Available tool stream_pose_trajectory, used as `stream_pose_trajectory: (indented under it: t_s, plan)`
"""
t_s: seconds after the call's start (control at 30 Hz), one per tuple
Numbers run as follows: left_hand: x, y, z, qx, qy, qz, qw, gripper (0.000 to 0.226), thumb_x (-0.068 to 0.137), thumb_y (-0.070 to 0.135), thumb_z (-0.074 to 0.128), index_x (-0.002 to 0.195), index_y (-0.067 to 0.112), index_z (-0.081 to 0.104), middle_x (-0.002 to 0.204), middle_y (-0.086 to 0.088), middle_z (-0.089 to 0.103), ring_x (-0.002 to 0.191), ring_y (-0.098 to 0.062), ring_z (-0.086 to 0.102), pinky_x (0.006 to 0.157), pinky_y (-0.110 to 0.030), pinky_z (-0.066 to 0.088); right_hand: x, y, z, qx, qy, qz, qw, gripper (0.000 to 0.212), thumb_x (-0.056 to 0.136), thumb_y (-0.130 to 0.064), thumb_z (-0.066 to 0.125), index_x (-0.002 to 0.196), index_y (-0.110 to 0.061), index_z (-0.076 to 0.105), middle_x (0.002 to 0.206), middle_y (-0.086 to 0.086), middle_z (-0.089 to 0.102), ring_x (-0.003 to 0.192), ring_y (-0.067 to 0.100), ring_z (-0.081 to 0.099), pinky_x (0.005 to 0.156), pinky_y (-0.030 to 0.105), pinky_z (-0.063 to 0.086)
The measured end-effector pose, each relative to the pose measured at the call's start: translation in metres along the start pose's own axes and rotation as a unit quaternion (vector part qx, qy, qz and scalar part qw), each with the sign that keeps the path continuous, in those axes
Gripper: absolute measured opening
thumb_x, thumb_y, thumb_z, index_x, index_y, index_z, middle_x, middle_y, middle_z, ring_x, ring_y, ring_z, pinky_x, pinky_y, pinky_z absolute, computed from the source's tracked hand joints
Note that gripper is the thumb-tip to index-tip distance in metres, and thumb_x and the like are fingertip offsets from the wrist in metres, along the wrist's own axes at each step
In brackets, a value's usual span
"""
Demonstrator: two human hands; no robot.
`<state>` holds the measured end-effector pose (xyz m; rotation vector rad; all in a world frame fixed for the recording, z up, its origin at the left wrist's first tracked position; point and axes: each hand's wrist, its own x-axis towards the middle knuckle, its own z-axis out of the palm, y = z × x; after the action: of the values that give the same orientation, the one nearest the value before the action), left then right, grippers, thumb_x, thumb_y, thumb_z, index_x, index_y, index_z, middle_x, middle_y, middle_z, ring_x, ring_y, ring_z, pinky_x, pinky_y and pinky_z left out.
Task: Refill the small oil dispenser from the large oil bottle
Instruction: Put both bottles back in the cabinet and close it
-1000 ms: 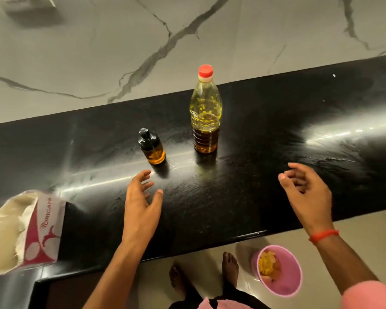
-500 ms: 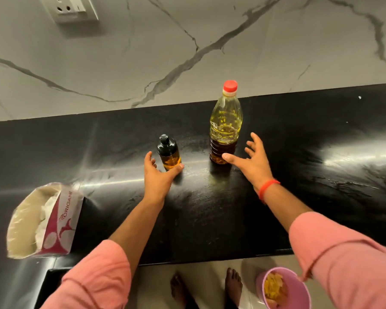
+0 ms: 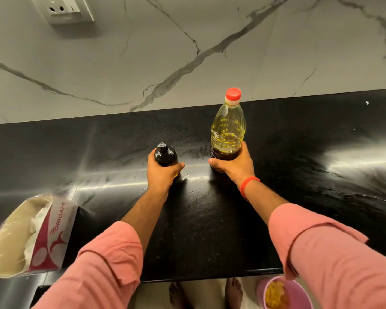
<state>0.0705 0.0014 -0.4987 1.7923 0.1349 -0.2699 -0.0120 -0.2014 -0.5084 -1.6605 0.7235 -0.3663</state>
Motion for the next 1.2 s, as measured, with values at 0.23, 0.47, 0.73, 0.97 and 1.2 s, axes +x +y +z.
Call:
stream_pose_trajectory:
  t_s: [0.23,0.47,0.73,0.97,1.2]
  plan:
    - [-0.001,-0.001,0.004,0.015,0.021,-0.014,1.0,0.071,0.067,0.004,0.09,0.126,0.019,0.054,0.119,-0.003,0.065,0.111,-0.025,0.063,0.099,-0.042,0.051,0.005,-0.001,0.006,0.019,0.017,0.019,0.999,0.08,0.053,-0.027,0.098,0.122,-0.036,0.057,0.107,-0.021,0.064,0.098,-0.004,0.06,0.078,0.01,0.042]
    - [-0.004,0.001,0.004,0.03,0.048,-0.028,0.998,0.061,0.066,0.005,0.087,0.12,0.022,0.064,0.113,-0.002,0.071,0.107,-0.026,0.066,0.1,-0.05,0.053,0.005,-0.003,0.009,0.018,0.033,0.025,0.999,0.073,0.055,-0.022,0.096,0.113,-0.042,0.056,0.102,-0.021,0.064,0.098,0.003,0.062,0.086,0.02,0.047]
    - [-0.018,0.003,0.001,0.019,0.006,-0.018,1.0,0.059,0.066,0.004,0.089,0.11,0.032,0.062,0.102,0.013,0.067,0.103,-0.017,0.064,0.092,-0.036,0.048,-0.005,-0.003,0.007,0.011,0.022,0.024,0.999,0.064,0.055,-0.025,0.096,0.101,-0.046,0.058,0.1,-0.021,0.066,0.094,-0.007,0.059,0.075,0.011,0.042]
    - [-0.045,0.018,-0.002,-0.042,-0.05,0.0,0.998,0.058,0.067,0.0,0.087,0.111,0.029,0.062,0.109,0.002,0.071,0.102,-0.015,0.067,0.085,-0.034,0.055,-0.033,-0.01,-0.003,0.021,0.02,0.008,1.0,0.059,0.055,-0.027,0.093,0.099,-0.045,0.059,0.1,-0.019,0.067,0.093,-0.006,0.061,0.075,0.013,0.044]
    - [-0.078,0.036,-0.015,-0.037,-0.088,0.041,0.995,0.051,0.07,-0.002,0.087,0.106,0.026,0.064,0.099,-0.001,0.073,0.081,-0.006,0.073,0.057,-0.014,0.055,-0.06,-0.024,-0.03,0.048,-0.003,-0.039,0.998,0.071,0.056,-0.026,0.096,0.118,-0.037,0.063,0.108,-0.014,0.071,0.103,0.001,0.065,0.09,0.027,0.052]
